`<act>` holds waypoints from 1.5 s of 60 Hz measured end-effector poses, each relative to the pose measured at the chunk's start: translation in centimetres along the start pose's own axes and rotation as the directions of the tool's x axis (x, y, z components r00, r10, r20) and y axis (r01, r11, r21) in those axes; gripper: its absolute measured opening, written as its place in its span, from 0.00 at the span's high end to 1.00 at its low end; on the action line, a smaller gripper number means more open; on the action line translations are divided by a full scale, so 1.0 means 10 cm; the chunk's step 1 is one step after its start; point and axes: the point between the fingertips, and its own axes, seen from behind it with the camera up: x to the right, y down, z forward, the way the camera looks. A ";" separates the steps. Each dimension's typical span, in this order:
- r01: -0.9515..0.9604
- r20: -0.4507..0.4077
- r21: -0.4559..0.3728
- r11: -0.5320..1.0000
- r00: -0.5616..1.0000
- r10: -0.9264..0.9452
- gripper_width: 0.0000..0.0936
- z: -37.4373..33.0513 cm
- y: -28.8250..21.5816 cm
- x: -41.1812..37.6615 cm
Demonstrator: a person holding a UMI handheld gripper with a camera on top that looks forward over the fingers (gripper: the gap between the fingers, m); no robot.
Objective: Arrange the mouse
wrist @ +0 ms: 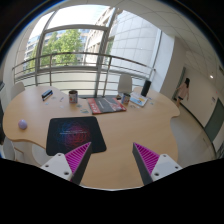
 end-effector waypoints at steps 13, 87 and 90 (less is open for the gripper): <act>0.021 -0.032 -0.034 0.999 0.999 -0.022 0.10 -0.21 0.30 -0.36; 0.218 0.552 0.031 0.975 0.810 -0.199 0.38 1.47 -0.23 -6.03; 0.215 0.539 0.036 0.976 0.818 -0.200 0.40 1.48 -0.24 -6.03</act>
